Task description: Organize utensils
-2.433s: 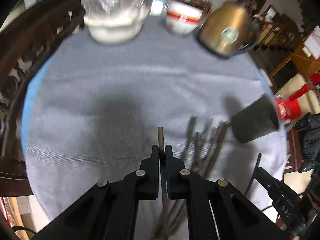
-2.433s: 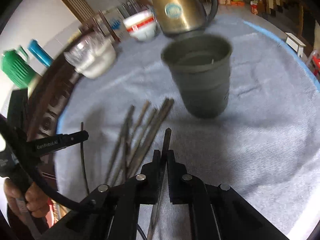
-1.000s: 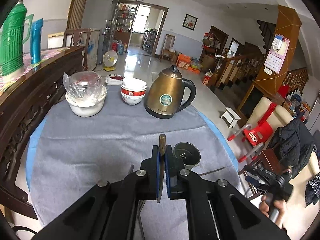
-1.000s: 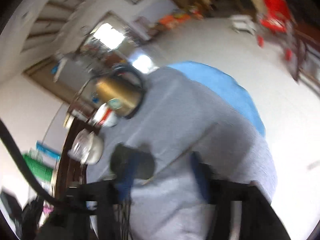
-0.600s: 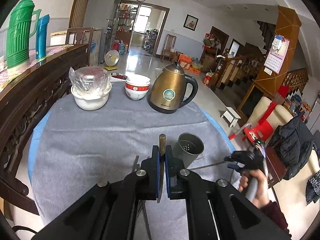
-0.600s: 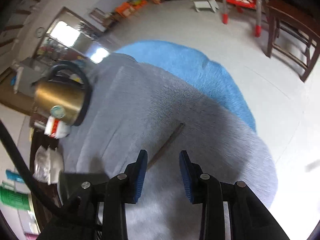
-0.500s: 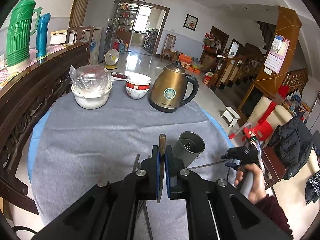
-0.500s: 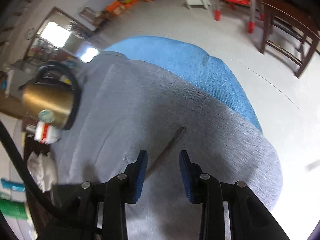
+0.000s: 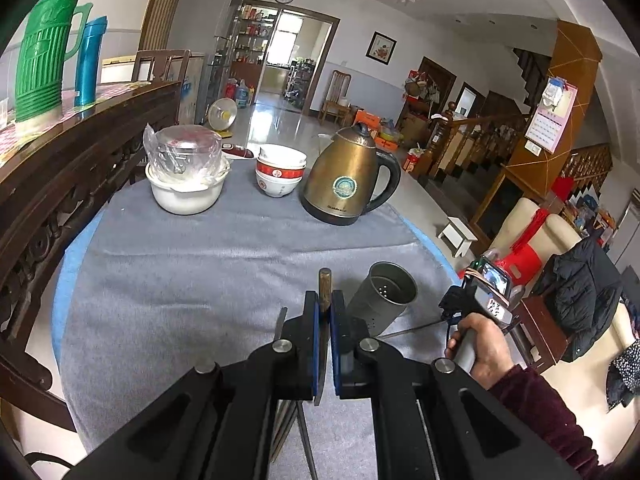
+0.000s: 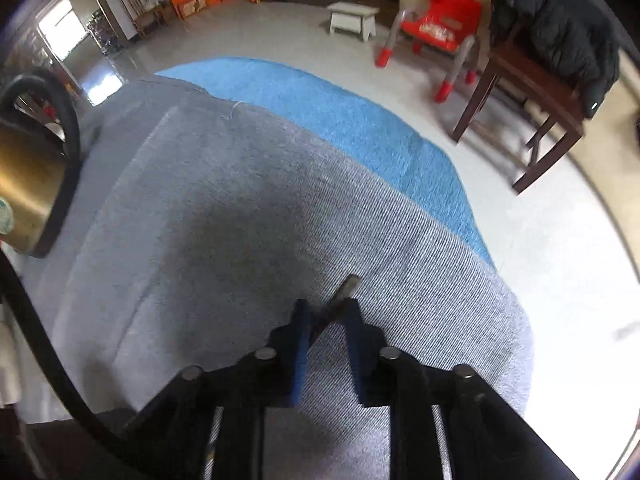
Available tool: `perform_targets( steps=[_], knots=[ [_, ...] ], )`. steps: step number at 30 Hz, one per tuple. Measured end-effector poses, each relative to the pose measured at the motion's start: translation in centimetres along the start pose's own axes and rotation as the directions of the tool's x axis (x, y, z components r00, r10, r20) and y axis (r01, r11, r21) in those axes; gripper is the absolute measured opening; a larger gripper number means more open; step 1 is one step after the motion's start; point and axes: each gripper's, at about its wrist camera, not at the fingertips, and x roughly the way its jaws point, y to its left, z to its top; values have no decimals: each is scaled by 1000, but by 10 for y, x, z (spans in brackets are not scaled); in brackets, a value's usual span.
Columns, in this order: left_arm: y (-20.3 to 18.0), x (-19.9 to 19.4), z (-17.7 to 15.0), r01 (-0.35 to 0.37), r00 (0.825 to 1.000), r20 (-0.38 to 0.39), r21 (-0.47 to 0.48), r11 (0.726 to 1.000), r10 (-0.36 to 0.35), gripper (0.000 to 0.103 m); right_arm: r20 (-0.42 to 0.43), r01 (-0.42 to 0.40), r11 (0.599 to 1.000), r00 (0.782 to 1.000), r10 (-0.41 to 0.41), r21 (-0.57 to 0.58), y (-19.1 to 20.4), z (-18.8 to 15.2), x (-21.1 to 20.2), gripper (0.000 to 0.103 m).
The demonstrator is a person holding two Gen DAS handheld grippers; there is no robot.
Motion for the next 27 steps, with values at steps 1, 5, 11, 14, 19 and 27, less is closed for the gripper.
perform_targets(
  steps=[1,5,11,14,19,27],
  knots=[
    [1,-1,0,-2,1000,1,-1,1000,2,5,20,0,1000,1000,0,-8,0,-2,-2,17],
    [2,-7,0,-10,1000,6,2,1000,9,5,96,-46,998,994,49,-36,-5,-17,-17,6],
    [0,-8,1,-14,1000,4,-8,1000,14,5,177,-167,983,968,178,-72,-28,-30,-52,0],
    [-2,-11,2,-22,1000,15,-6,1000,22,5,77,-267,964,960,268,-23,-43,-27,-45,2],
    [-5,-14,3,-21,999,25,-4,1000,21,5,-25,-304,951,952,305,52,-63,-9,-22,3],
    [-1,-10,5,-4,1000,13,6,1000,4,5,-92,-216,972,970,224,96,-54,10,5,3]
  ],
)
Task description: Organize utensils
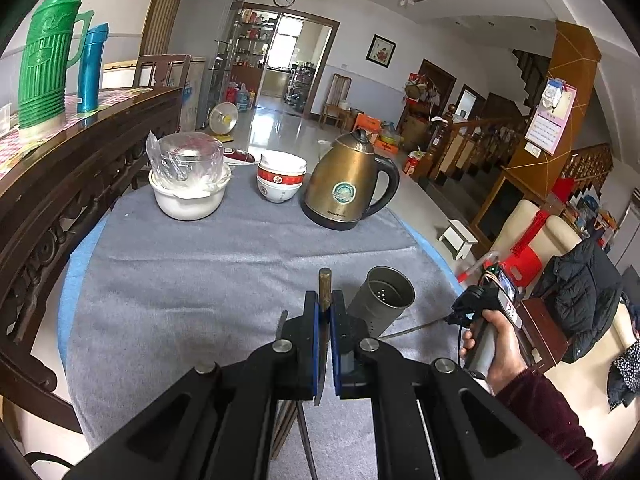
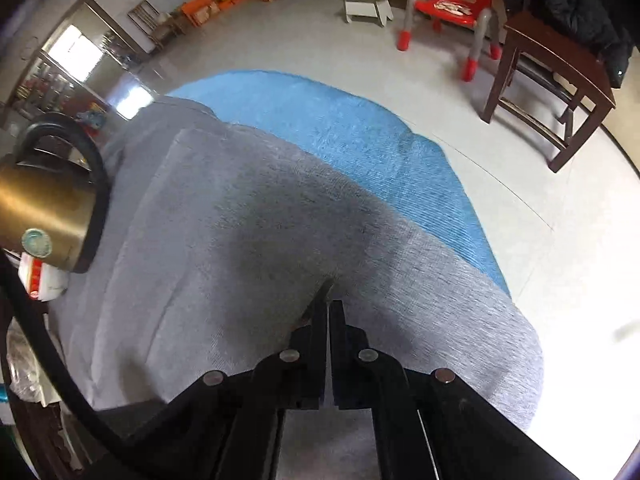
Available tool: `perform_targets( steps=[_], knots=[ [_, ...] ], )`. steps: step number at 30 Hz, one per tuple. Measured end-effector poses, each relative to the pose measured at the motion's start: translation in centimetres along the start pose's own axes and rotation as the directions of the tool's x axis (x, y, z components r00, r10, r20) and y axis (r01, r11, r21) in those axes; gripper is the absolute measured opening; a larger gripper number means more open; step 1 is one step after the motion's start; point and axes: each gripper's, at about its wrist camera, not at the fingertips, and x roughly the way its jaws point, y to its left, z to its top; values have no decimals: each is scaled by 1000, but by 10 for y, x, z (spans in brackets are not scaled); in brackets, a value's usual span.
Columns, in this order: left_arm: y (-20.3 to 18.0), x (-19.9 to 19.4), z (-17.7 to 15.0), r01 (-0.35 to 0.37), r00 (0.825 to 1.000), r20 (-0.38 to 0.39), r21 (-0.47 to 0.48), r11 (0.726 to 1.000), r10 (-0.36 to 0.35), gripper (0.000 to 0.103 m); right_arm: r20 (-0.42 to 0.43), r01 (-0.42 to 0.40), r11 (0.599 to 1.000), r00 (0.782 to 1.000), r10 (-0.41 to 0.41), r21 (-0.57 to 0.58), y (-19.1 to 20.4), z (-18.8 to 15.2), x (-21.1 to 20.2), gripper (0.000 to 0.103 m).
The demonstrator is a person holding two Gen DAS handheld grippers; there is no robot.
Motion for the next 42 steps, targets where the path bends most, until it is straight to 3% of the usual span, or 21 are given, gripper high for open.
perform_targets(
  steps=[2,5,6,10,12,13,15,19,22,24,27,29,31,33,34,37,40,42],
  knots=[
    [3,1,1,8,1000,-1,-4,1000,-8,5,10,32,999,999,-32,-18,7,1,-1,3],
    [6,3,2,22,1000,-5,-3,1000,-22,5,-15,-1,1000,1000,1,-16,11,4,-1,5],
    [8,3,2,29,1000,-6,-5,1000,-29,5,-17,-4,1000,1000,4,-24,10,4,-2,10],
    [13,8,3,47,999,-11,-12,999,-47,5,-7,-58,998,998,58,3,-1,3,-6,58],
    [15,11,4,52,999,-16,-17,999,-52,5,2,-38,999,999,37,17,-9,3,-10,56],
    [15,13,4,54,998,-19,-20,998,-54,5,-13,-31,999,999,31,19,-11,3,-8,47],
    [16,15,4,57,998,-24,-24,998,-58,5,-4,-4,1000,1000,4,4,-7,4,-8,39],
    [13,15,3,64,998,-25,-19,998,-64,5,-30,6,1000,1000,-6,-2,9,6,-5,38],
    [11,14,3,62,998,-24,-13,998,-62,5,-20,88,996,996,-89,-27,25,4,-2,37],
    [10,14,2,58,998,-27,-11,998,-59,5,-12,139,990,990,-139,-32,34,4,0,30],
    [10,13,2,48,998,-28,-14,999,-49,5,32,244,960,970,-242,-137,59,-3,4,17],
    [10,10,3,39,999,-26,-16,999,-39,5,68,289,938,957,-281,-191,68,-8,3,16],
    [9,6,4,24,1000,-15,-10,1000,-24,5,81,248,949,968,-237,-193,65,-10,0,16],
    [8,2,5,7,1000,-4,-5,1000,-7,5,74,164,969,985,-153,-184,55,-14,-8,7],
    [8,2,6,2,1000,-3,-4,1000,-3,5,81,116,977,991,-103,-177,48,-16,-15,8],
    [3,0,8,-14,1000,2,6,1000,14,5,118,-10,991,993,26,-135,27,-17,-40,6],
    [-3,-2,12,-10,1000,11,13,1000,9,5,129,-178,980,974,189,-91,4,-17,-63,6],
    [-9,-4,17,3,1000,22,18,1000,-3,5,154,-287,953,942,298,-94,-3,-23,-86,6]
  ],
)
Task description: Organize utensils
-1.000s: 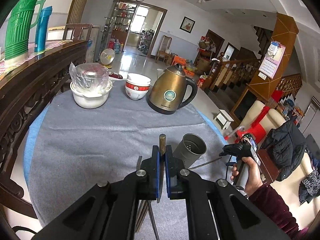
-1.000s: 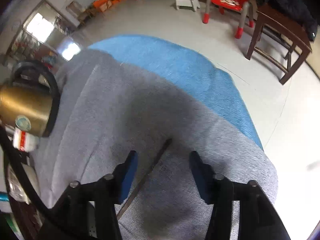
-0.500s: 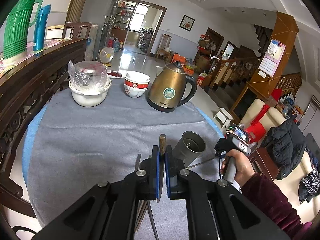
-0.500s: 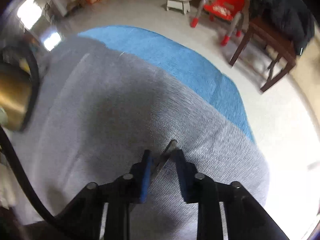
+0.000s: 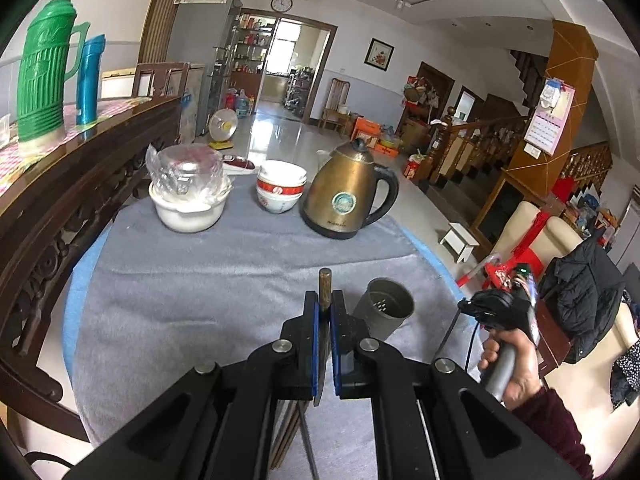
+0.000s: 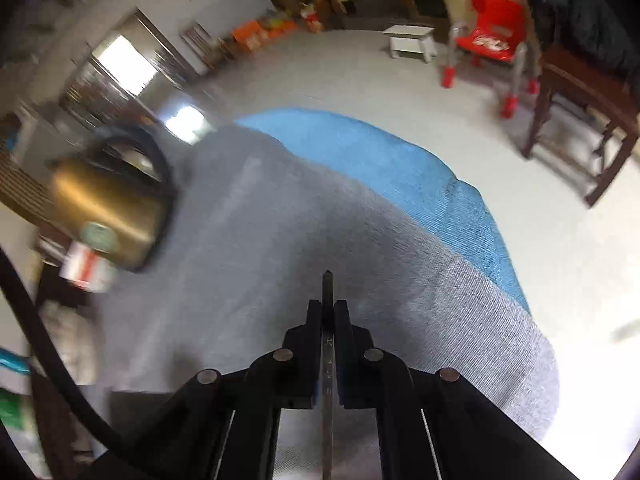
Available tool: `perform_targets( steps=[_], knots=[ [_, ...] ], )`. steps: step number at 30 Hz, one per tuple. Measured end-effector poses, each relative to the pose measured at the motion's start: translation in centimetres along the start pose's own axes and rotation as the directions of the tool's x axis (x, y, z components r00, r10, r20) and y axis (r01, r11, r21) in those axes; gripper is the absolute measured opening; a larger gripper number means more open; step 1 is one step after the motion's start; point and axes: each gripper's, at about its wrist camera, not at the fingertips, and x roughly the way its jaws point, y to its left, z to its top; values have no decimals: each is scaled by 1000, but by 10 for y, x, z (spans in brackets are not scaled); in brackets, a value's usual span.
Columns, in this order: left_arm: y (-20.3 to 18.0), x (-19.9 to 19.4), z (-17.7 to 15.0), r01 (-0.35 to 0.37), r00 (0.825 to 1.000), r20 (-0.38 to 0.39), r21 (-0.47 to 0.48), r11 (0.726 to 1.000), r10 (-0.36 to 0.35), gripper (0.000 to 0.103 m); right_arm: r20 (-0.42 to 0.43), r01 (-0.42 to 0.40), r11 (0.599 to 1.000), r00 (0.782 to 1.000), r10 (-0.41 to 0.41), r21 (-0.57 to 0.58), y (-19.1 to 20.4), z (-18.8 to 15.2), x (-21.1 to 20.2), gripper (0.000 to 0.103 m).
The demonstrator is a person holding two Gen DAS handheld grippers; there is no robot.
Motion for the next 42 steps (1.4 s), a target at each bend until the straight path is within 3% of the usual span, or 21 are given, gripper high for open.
perform_targets(
  steps=[4,7,12,15,18,21,24,27,29,36,39,41,42],
  knots=[
    [-12,-1,16,57,998,13,6,998,-57,5,116,-147,988,982,150,-38,4,1,-52,6],
    [-25,0,33,74,996,42,33,997,-75,5,208,-211,972,951,228,-101,22,0,-96,6],
    [-47,2,67,113,986,119,60,992,-119,5,336,-309,932,871,358,-192,53,-2,-170,6],
    [-61,13,82,126,977,163,71,989,-137,5,374,-332,915,837,398,-231,69,-6,-188,6],
    [-76,34,92,116,972,194,79,990,-130,5,427,-299,914,814,394,-273,88,-13,-194,6],
    [-85,65,90,85,978,185,81,993,-99,5,433,-255,918,821,372,-305,108,-22,-179,6],
    [-82,98,80,50,989,139,53,997,-57,5,387,-206,918,859,335,-339,121,-40,-157,6],
    [-72,114,68,29,993,114,20,999,-31,5,362,-184,913,875,321,-365,123,-53,-141,6],
    [-67,119,63,17,995,94,22,1000,-19,5,364,-157,910,880,306,-384,123,-60,-132,6],
    [-31,101,60,5,996,85,2,1000,-5,6,266,-210,897,907,328,-389,114,-50,-99,6],
    [-9,101,55,7,999,34,-16,1000,-6,25,221,-225,886,916,334,-406,115,-53,-91,10],
    [4,103,49,-4,1000,-4,-21,1000,4,44,171,-249,878,924,342,-408,113,-54,-89,10],
    [12,104,44,-7,1000,-28,-22,1000,7,46,152,-263,875,925,349,-406,112,-55,-90,12]
  ],
)
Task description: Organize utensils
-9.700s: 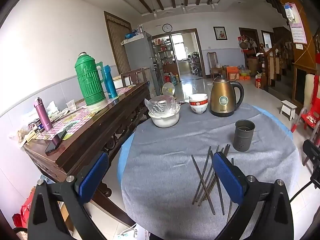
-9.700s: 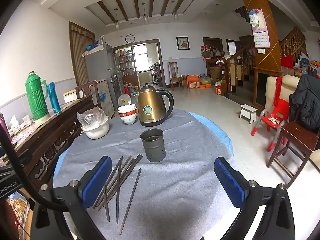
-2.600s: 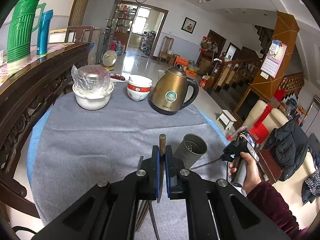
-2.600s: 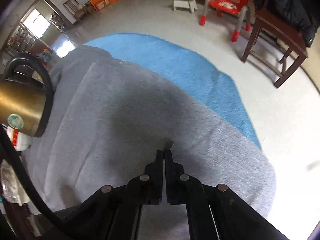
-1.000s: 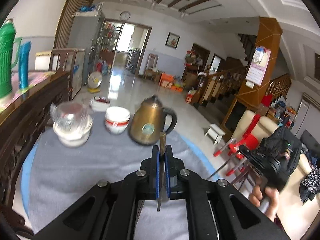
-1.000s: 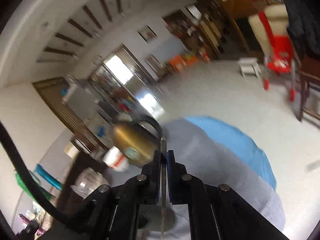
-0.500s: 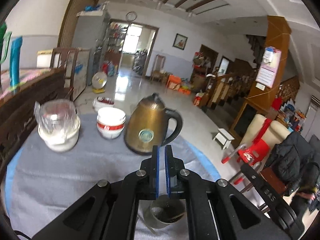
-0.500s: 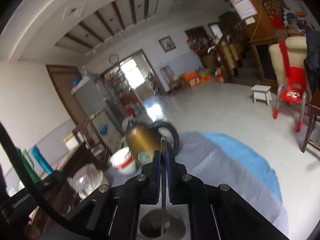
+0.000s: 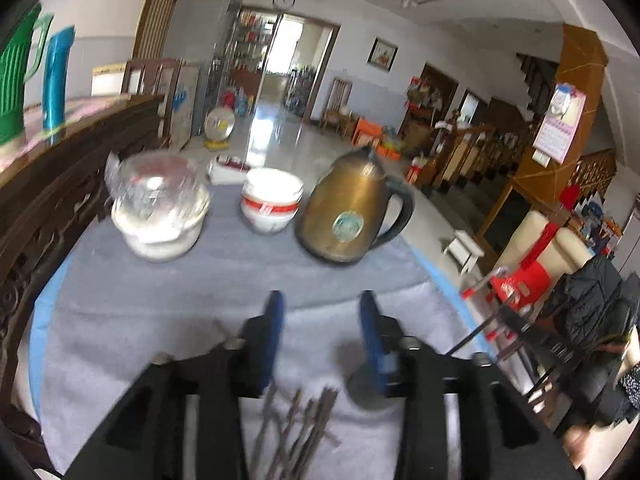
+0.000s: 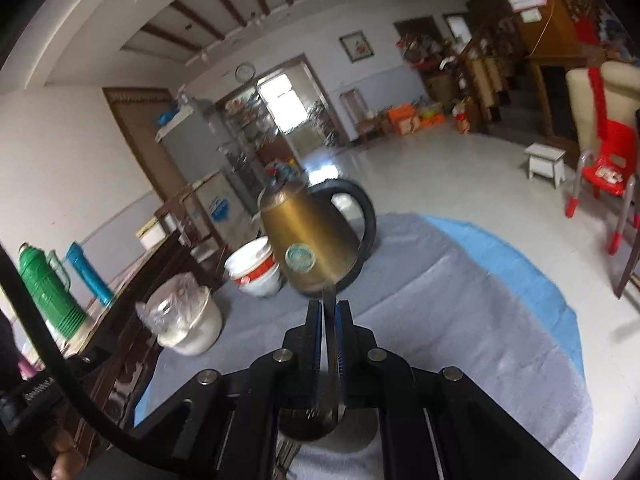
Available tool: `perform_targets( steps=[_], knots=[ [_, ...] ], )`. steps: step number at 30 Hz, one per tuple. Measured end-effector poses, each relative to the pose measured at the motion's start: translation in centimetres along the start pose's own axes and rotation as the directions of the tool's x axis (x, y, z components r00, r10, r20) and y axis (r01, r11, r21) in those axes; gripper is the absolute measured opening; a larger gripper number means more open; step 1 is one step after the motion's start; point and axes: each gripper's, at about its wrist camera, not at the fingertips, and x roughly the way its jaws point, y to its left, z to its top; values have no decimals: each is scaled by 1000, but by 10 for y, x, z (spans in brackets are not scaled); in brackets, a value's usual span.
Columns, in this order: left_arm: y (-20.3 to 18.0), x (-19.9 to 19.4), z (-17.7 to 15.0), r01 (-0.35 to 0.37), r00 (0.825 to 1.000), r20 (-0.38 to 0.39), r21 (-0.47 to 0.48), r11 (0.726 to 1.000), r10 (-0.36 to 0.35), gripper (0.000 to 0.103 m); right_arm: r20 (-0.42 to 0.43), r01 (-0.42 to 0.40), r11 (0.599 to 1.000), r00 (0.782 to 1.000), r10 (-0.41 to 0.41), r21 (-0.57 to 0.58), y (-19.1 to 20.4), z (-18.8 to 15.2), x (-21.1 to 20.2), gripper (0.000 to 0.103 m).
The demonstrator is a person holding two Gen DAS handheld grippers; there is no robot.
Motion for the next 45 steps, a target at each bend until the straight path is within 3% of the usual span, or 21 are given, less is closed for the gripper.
perform_targets(
  steps=[2,4,6,9,12,15,18,20,23,27,28,29,35,38,43,45],
  knots=[
    [17,8,-9,-24,998,-60,-14,1000,23,49,-16,-40,999,999,41,18,-8,-6,-6,30],
    [34,23,-14,-52,990,-133,-40,998,46,53,16,-84,995,996,83,46,-17,-13,-16,70],
    [54,42,-20,-98,975,-208,-105,990,74,53,98,-140,988,986,134,60,-29,-23,-40,71],
    [87,73,-23,-156,950,-302,-226,962,83,53,132,-170,984,978,162,52,-44,-40,-61,69],
    [110,107,-24,-199,923,-380,-321,926,66,52,111,-163,986,981,158,44,-58,-62,-74,68],
    [121,140,-24,-273,893,-439,-345,898,103,51,69,-106,994,992,103,39,-73,-85,-81,67],
    [120,166,-19,-328,871,-468,-322,888,152,51,21,-54,998,998,53,45,-93,-102,-87,67],
    [118,180,-16,-335,863,-480,-307,891,159,45,4,-32,998,999,32,61,-106,-110,-91,65],
    [108,204,-13,-374,826,-529,-256,892,194,29,0,-12,996,1000,12,84,-124,-116,-101,65],
    [102,230,-18,-431,755,-616,-206,878,226,21,22,-3,994,1000,1,105,-140,-116,-113,65],
    [101,232,-18,-441,751,-616,-200,875,238,18,29,-3,994,1000,-1,105,-142,-115,-115,65],
    [97,233,-17,-444,759,-597,-182,877,261,16,36,-6,994,999,2,106,-145,-114,-117,65],
    [88,221,-22,-459,768,-568,-164,873,297,5,62,6,997,998,-11,78,-145,-115,-122,65],
    [70,192,-20,-396,811,-528,-176,901,253,5,76,11,998,997,-16,57,-142,-116,-125,64],
    [25,112,1,-247,905,-391,-164,955,167,5,78,-16,998,997,11,68,-136,-120,-121,64],
    [8,79,14,-200,934,-326,-146,969,144,5,79,-27,997,997,22,66,-131,-123,-119,64]
  ],
)
